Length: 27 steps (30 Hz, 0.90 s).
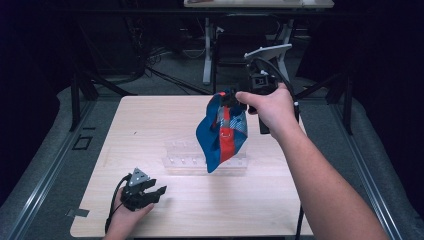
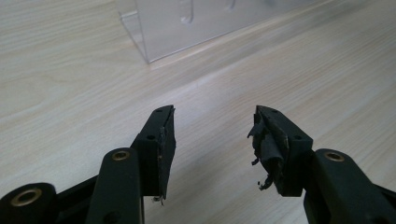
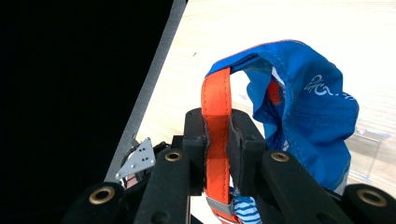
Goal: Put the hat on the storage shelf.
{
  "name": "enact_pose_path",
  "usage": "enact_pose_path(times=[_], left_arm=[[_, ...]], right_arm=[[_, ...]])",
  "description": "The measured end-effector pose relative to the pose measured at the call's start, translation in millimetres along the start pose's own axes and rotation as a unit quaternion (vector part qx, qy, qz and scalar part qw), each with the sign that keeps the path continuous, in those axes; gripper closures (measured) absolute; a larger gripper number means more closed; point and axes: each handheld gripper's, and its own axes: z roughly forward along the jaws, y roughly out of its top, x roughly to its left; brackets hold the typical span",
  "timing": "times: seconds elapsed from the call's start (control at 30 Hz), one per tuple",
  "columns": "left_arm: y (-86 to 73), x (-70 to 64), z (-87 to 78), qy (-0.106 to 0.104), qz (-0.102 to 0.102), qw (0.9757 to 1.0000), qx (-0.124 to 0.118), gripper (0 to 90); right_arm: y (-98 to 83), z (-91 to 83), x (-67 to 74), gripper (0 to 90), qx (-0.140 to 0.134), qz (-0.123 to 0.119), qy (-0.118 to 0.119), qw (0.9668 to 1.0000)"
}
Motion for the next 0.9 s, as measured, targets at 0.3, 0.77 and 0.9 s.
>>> enact_pose_path(times=[0.3, 0.77, 0.9], left_arm=[[2.5, -4.6, 2.8, -0.008, 0.001, 1.0000, -0.005, 48.2], [34.4, -28.0, 3.3, -0.025, 0.029, 0.9986, -0.037, 48.6], [46.6, -42.2, 9.6, -0.033, 0.046, 0.9978, -0.036, 48.6]], right_arm=[[5.9, 6.3, -7.9, 78.4, -0.014, 0.007, -0.012, 0.9998], [4.6, 10.6, -19.1, 78.2, -0.012, 0.015, -0.013, 0.9997], [3.8, 10.4, -19.6, 78.2, -0.010, 0.013, -0.014, 0.9998]])
